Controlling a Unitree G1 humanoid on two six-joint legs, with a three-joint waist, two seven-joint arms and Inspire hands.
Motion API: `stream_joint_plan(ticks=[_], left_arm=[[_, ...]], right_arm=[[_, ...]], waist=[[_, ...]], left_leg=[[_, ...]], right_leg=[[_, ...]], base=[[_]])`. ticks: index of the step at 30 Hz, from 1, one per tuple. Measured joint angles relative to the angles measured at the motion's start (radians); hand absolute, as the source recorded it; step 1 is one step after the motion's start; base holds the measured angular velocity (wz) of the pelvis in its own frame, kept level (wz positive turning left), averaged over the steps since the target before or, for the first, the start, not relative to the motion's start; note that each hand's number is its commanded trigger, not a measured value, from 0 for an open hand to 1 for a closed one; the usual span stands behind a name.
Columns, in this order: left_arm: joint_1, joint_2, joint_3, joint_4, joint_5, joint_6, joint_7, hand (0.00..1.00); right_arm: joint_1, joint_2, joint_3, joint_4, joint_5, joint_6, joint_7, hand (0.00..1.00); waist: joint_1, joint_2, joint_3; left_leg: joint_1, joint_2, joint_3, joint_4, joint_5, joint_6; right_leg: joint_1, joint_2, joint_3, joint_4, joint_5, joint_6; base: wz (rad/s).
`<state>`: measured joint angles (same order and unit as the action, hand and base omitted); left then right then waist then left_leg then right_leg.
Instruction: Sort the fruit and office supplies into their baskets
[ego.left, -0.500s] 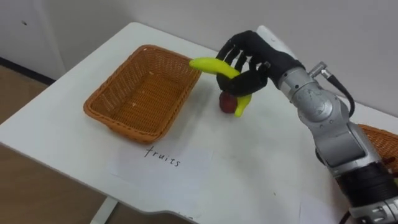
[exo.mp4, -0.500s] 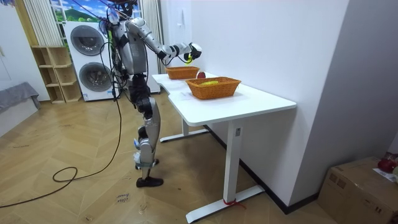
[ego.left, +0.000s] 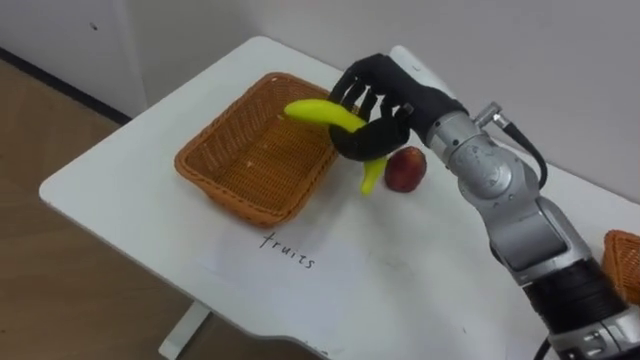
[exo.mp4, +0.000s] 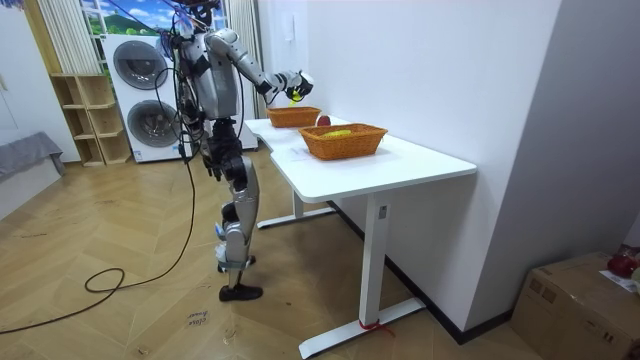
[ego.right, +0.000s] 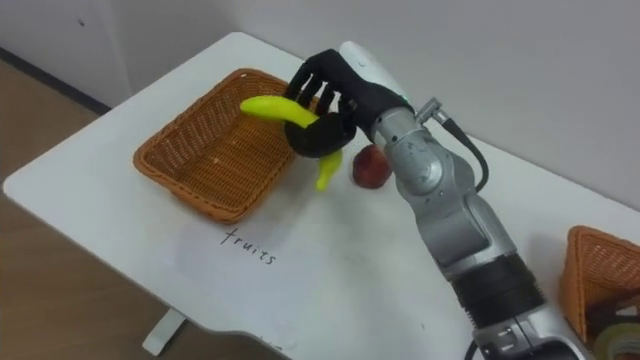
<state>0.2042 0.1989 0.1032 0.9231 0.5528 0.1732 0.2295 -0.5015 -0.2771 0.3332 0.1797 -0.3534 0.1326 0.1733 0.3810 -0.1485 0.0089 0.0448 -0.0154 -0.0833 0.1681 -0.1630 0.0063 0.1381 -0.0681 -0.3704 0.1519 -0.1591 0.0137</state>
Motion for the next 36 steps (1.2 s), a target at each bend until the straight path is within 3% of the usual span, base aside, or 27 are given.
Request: stream_joint_plan(ticks=[11, 21, 36], left_arm=[[0.0, 0.001, -0.007, 0.001, 0.0, 0.0, -0.024, 0.0], [-0.016, -0.002, -0.007, 0.002, 0.0, -0.001, -0.025, 0.0], [-0.014, -0.01, -0.008, 0.0, 0.031, 0.0, -0.024, 0.0]], right_arm=[[-0.024, 0.013, 0.001, 0.011, 0.082, -0.001, -0.09, 1.0], [-0.046, 0.027, 0.045, 0.086, 0.134, -0.013, -0.129, 1.0], [-0.059, 0.041, 0.082, 0.087, 0.134, -0.013, -0.129, 1.0]], waist=[[0.012, -0.012, 0.0095], [0.036, -0.014, 0.0092], [0.04, -0.013, 0.0095]], left_leg=[[-0.006, -0.006, -0.02, 0.001, 0.0, 0.0], [-0.009, -0.009, -0.033, 0.005, 0.001, 0.001], [-0.017, -0.015, -0.039, 0.013, 0.002, 0.003]], right_leg=[[0.004, -0.004, -0.026, -0.001, -0.005, 0.008], [0.0, -0.006, -0.03, -0.001, -0.006, 0.01], [0.0, -0.011, -0.048, -0.001, -0.007, 0.011]], base=[[0.05], [0.04], [0.01]])
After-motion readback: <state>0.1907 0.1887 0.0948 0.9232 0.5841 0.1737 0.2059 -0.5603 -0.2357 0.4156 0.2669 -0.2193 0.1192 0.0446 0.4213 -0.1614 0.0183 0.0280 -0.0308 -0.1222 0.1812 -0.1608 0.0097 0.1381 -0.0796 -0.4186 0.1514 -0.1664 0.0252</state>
